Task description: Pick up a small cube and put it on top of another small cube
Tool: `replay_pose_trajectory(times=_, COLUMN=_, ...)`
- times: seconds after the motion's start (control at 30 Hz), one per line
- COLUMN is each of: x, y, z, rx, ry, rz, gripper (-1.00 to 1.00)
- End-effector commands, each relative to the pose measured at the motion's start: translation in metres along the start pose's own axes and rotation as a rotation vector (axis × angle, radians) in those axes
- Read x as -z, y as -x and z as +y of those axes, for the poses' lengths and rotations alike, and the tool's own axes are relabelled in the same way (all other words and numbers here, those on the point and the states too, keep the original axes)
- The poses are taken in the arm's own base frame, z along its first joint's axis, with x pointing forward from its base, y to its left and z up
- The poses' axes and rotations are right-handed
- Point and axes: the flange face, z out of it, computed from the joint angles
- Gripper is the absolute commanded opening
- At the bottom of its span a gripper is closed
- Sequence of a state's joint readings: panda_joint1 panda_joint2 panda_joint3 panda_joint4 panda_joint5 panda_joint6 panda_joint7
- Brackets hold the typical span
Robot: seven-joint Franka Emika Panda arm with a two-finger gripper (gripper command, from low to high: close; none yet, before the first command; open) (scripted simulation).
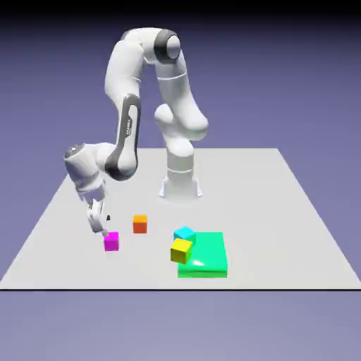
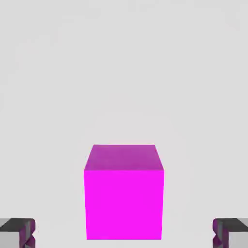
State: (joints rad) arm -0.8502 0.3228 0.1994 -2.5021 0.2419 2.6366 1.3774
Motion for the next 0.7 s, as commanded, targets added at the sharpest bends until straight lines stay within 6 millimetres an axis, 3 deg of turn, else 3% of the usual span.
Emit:
replay_pose_trajectory(times=0.0, x=-0.013, y=-0.001, z=0.000, rx=0.000, ry=0.000, rz=0.000, gripper=0.00)
replay_pose_trajectory(times=0.07, x=-0.030, y=-0.001, z=0.000, rx=0.000, ry=0.000, rz=0.001, gripper=0.00)
replay_pose_trajectory(times=0.1, x=-0.030, y=-0.001, z=0.000, rx=0.000, ry=0.000, rz=0.001, gripper=-1.00)
replay_pose_trajectory(times=0.13, x=-0.030, y=-0.001, z=0.000, rx=0.000, ry=0.000, rz=0.001, gripper=-1.00)
replay_pose_trajectory(times=0.3, x=0.036, y=0.002, z=0.003, rx=0.000, ry=0.000, rz=0.001, gripper=-1.00)
replay_pose_trajectory(times=0.67, x=0.066, y=0.018, z=0.087, rx=0.375, ry=0.065, rz=0.125, gripper=-1.00)
